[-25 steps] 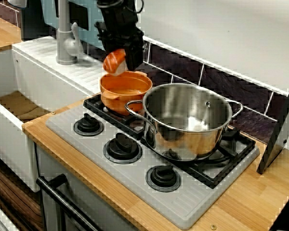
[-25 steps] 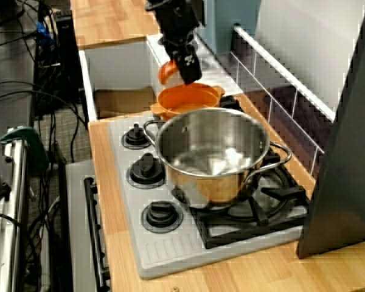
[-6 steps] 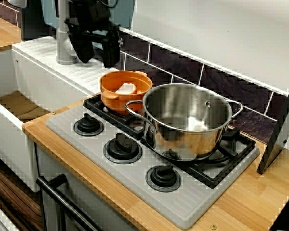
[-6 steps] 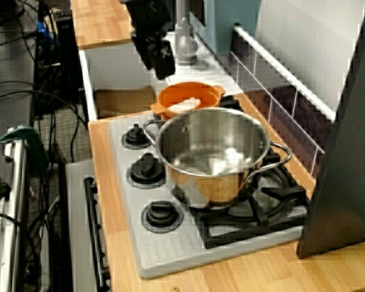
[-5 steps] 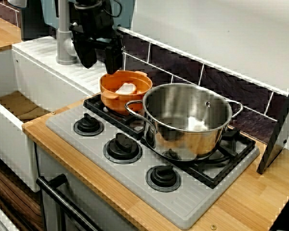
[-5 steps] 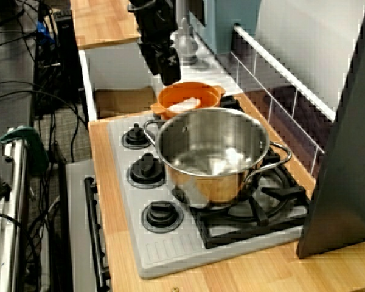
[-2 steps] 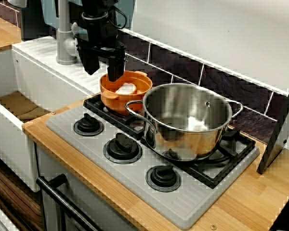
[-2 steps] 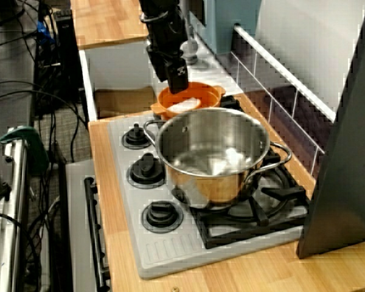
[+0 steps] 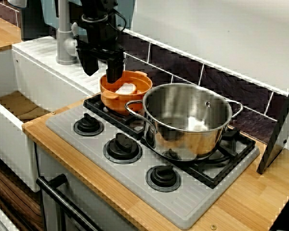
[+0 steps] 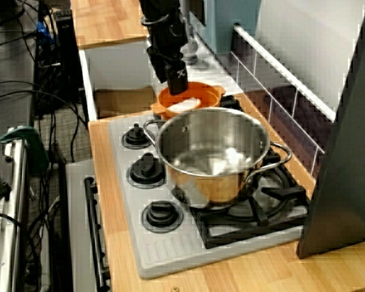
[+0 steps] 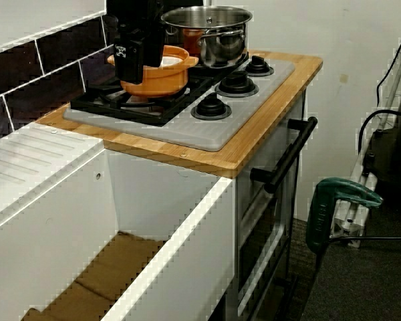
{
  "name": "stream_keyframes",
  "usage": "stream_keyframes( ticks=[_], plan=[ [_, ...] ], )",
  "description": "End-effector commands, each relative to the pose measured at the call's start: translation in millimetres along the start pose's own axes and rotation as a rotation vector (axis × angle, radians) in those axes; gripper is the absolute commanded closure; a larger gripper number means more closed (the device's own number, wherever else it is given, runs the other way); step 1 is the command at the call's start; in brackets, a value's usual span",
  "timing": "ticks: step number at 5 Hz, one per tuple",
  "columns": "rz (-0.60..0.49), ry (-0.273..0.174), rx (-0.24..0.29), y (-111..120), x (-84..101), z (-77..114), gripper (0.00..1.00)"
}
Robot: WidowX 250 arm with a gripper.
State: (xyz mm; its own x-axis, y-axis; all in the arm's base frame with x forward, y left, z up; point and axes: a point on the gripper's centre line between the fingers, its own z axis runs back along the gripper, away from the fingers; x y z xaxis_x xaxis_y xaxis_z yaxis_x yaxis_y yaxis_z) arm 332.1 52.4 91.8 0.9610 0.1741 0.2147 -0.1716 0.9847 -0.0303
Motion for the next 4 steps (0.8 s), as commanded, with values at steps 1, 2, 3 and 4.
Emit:
stream_keyframes(
  ticks=[1,2,3,4],
  plan=[
    [0.002,-0.024,0.008,4.6,-2.2,3.0,0.00],
    [0.006,-0.021,0.010,7.9,-1.5,0.2,0.00],
    [0.003,-0.018,0.010,9.6,-1.9,-0.4,0.00],
    [0.004,-0.015,0.008,11.6,-1.6,-2.8,0.55]
  ],
)
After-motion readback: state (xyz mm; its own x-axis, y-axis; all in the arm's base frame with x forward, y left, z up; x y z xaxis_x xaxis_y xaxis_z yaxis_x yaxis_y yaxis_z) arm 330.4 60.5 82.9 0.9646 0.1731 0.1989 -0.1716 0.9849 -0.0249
